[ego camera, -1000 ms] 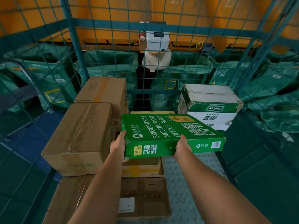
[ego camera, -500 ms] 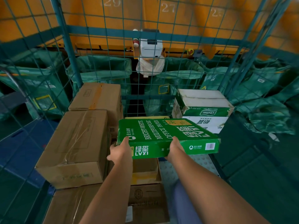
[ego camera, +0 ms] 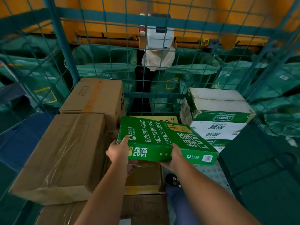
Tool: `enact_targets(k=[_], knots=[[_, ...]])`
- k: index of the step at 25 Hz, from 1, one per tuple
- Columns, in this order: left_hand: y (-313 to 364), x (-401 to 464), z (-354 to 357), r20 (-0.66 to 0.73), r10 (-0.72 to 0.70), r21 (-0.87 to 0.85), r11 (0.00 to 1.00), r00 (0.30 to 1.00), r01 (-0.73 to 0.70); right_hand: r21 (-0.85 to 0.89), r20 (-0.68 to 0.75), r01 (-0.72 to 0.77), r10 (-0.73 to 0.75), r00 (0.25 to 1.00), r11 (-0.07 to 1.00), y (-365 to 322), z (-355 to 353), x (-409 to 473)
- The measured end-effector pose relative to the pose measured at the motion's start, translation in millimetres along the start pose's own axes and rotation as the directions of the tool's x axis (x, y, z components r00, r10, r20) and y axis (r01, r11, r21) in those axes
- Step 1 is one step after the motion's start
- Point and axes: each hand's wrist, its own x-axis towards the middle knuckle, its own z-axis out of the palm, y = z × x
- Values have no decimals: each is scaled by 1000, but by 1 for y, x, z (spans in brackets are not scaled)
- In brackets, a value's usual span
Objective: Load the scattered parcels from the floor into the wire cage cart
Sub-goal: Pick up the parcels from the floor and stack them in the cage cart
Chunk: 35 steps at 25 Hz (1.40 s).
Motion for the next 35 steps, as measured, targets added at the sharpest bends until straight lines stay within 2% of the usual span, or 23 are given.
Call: enact_targets(k=[5, 10, 15, 19, 22, 24, 27, 30, 35], knots=[[5, 32, 33, -1, -39, -96, 995, 999, 38, -15, 8, -61, 61, 998, 998, -23, 17, 52], [15, 74, 57, -7, -59, -121, 991, 998, 58, 14, 26, -88, 88, 996, 996, -34, 40, 90], [24, 121, 86, 1, 4, -154, 988, 1000, -3, 75, 11, -96, 96, 995, 993, -47, 64, 126], [11, 153, 105, 34, -9, -160, 987, 999, 15, 86, -67, -68, 74, 995, 994, -61, 76, 145], [-5, 163, 120, 56, -57, -168, 984, 997, 65, 48, 6, -81, 80, 997, 996, -74, 78, 164], [-10, 168, 130, 3, -49, -123, 991, 999, 49, 40, 5, -115, 115, 993, 993, -76, 83, 176], [-11, 177, 150, -110, -151, -67, 987, 982, 144, -14, -1, -138, 138, 990, 990, -78, 94, 194], [-17, 194, 170, -80, -286, -40, 958, 955, 284, -83, -5, -163, 163, 987, 983, -80, 100, 221], [-46, 240, 187, -68, -371, -41, 928, 926, 369, -196, -68, -222, 213, 975, 955, -66, 95, 258]])
